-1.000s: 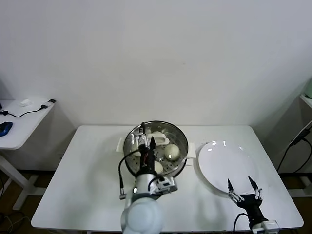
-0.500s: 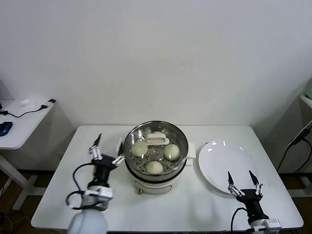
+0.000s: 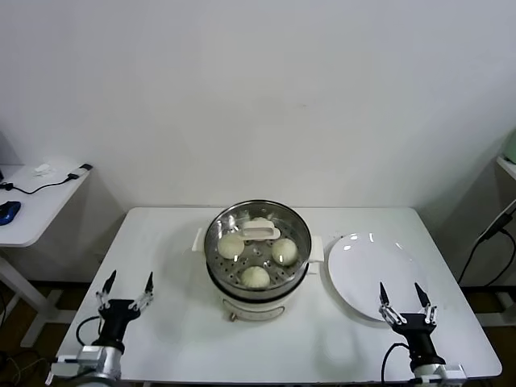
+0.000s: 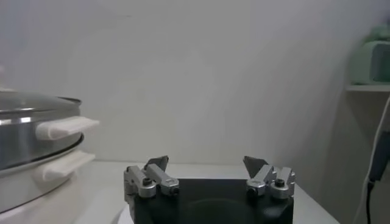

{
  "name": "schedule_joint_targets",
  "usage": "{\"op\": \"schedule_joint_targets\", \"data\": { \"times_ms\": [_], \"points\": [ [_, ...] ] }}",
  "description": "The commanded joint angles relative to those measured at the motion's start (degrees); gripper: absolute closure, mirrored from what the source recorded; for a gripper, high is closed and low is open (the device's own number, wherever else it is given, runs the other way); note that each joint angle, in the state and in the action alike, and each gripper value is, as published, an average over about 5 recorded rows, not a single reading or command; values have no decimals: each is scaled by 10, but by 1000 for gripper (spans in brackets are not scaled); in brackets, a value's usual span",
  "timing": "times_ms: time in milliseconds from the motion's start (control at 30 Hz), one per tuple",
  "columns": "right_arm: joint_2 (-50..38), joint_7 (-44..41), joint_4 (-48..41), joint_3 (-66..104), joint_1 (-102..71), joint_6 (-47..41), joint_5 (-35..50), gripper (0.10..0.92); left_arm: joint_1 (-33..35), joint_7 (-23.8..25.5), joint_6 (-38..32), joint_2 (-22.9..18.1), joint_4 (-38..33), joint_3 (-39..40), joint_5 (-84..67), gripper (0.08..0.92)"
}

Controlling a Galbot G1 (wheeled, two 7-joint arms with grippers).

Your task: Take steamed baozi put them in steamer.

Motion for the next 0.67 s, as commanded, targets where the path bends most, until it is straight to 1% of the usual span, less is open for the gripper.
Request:
{"op": "schedule_joint_targets", "data": {
  "times_ms": [33,667],
  "points": [
    [1,2,-1,-2,0,9,5,203,30,27,-102,12,100,-16,-119,177],
    [4,0,-3,-8,-3,7,3,203,40,24,-105,-8,57,-3,-90,177]
  ]
}}
